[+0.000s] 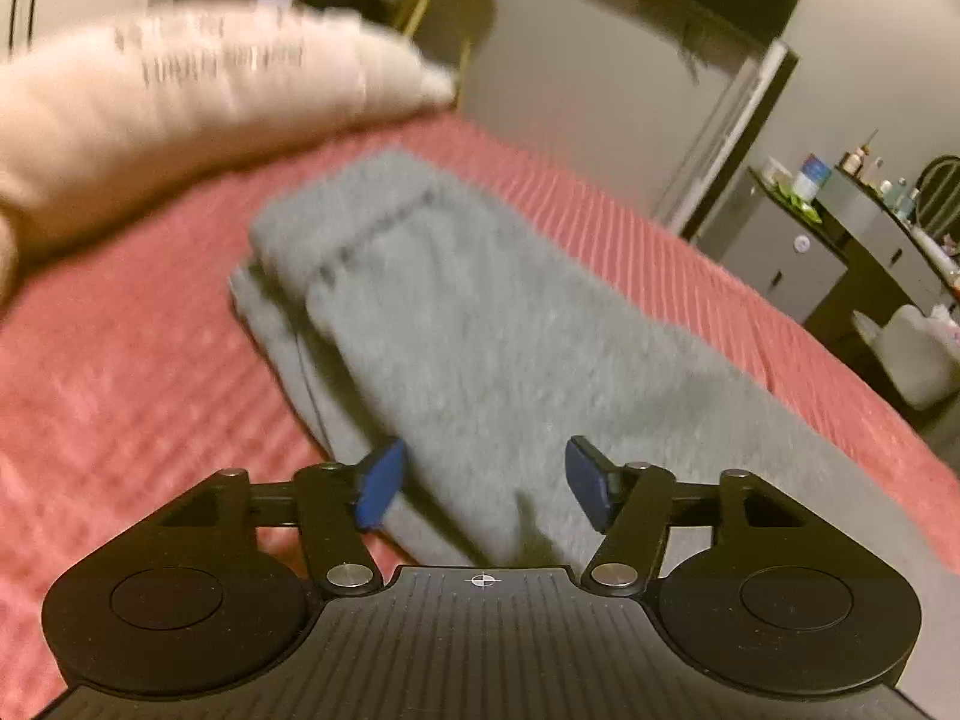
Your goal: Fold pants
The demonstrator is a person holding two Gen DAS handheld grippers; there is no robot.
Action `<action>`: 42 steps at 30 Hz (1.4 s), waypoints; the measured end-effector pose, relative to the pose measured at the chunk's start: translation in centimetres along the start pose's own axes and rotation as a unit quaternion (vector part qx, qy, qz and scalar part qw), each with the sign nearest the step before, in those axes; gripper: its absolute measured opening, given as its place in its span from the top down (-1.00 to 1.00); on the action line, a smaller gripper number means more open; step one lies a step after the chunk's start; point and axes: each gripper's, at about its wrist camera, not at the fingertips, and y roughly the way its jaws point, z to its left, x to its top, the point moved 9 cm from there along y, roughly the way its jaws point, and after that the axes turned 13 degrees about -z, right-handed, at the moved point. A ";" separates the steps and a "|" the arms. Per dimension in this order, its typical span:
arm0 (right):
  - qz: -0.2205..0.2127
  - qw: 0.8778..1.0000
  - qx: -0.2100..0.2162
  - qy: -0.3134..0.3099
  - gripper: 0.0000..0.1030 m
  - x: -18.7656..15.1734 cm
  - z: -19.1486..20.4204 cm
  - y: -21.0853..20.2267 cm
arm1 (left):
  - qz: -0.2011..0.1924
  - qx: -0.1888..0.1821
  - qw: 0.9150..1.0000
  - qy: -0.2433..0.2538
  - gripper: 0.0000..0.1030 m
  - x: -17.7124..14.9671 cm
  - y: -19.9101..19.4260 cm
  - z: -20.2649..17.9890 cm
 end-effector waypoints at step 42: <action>0.116 0.933 0.168 0.296 0.06 -4.8 -0.9 -2.3 | 0.091 -0.139 0.968 0.187 -0.84 -11.5 -1.1 -16.8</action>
